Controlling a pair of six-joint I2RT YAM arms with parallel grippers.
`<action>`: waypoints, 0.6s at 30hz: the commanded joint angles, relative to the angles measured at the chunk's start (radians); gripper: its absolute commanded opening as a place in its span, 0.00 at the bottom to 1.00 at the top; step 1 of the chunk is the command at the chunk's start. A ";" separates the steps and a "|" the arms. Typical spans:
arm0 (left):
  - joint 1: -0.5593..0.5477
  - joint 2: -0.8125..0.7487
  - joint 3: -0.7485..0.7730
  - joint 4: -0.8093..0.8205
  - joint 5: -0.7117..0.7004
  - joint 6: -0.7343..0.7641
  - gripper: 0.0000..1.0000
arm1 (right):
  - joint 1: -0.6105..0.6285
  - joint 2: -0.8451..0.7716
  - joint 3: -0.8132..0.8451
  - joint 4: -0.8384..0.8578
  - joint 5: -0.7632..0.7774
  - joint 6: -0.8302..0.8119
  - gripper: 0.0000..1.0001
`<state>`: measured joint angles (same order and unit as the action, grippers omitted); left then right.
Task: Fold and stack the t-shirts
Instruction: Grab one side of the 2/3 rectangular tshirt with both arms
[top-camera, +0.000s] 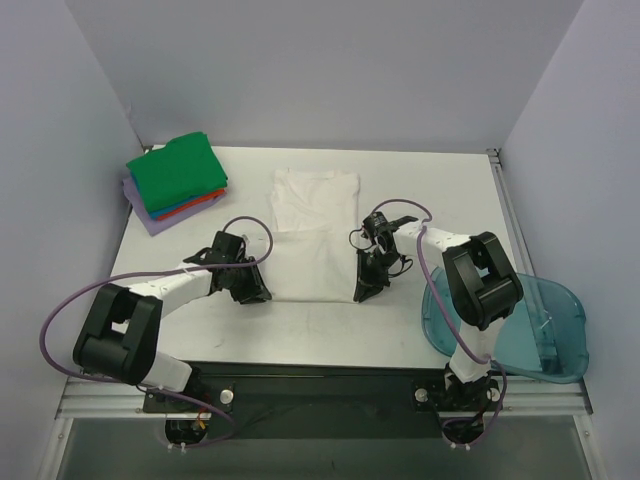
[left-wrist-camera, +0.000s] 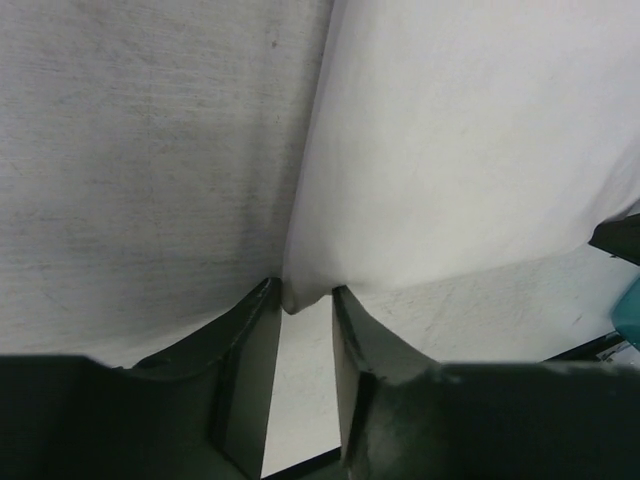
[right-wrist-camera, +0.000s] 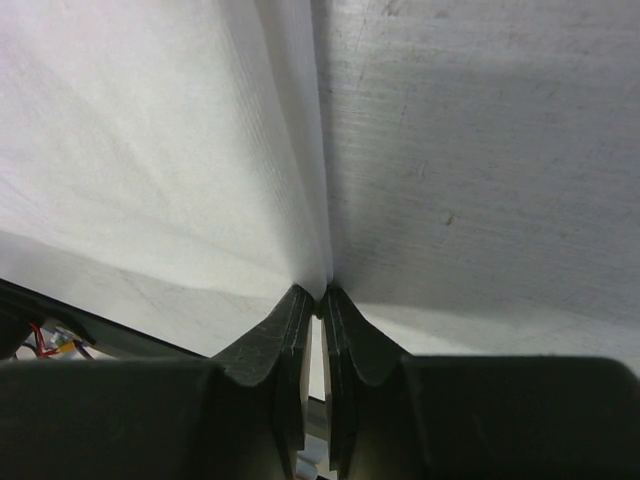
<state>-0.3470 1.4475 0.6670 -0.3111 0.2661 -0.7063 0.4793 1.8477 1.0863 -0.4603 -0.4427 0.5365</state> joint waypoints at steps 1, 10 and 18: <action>-0.014 0.030 0.014 0.049 -0.010 -0.009 0.33 | 0.005 0.005 -0.017 -0.055 0.027 -0.029 0.09; -0.015 -0.002 0.000 0.006 -0.045 -0.007 0.00 | -0.008 -0.039 -0.032 -0.070 0.042 -0.024 0.00; -0.015 -0.073 0.006 -0.057 -0.091 0.008 0.00 | -0.021 -0.100 -0.043 -0.098 0.058 -0.015 0.00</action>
<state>-0.3626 1.4147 0.6651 -0.3332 0.2272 -0.7208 0.4702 1.8015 1.0546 -0.4683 -0.4324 0.5262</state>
